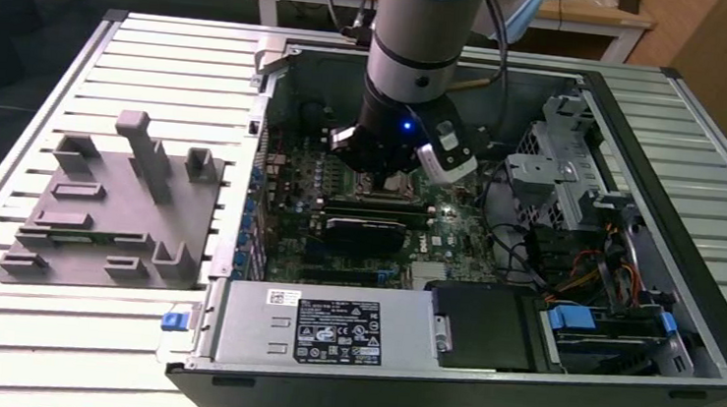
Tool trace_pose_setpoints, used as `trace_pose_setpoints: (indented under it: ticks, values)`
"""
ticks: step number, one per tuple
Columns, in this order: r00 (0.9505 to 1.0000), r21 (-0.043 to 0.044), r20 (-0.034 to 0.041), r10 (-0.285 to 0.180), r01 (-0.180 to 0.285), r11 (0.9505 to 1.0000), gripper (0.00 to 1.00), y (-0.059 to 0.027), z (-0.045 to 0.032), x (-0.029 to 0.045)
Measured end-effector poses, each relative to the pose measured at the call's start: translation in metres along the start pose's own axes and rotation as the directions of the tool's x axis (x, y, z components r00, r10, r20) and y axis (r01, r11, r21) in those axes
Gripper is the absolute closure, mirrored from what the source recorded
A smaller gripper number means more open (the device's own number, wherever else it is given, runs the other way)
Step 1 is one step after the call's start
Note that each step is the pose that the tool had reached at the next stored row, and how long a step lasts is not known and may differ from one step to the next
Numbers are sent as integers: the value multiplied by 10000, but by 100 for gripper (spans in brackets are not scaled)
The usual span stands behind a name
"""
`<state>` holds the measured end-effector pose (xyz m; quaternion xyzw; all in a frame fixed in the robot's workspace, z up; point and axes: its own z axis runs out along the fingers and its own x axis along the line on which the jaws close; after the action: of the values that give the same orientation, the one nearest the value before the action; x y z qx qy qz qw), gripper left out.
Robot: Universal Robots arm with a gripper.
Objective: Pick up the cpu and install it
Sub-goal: 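Install the second cpu locking lever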
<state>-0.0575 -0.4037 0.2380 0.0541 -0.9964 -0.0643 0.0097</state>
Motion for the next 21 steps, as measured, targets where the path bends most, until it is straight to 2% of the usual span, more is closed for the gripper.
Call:
trace_pose_setpoints:
  ticks: [10,21]
  values:
    - [10000,-1,-9,2,-2,10000,89,-12,104,3]
    - [10000,-4,-33,7,-7,10000,89,-13,127,15]
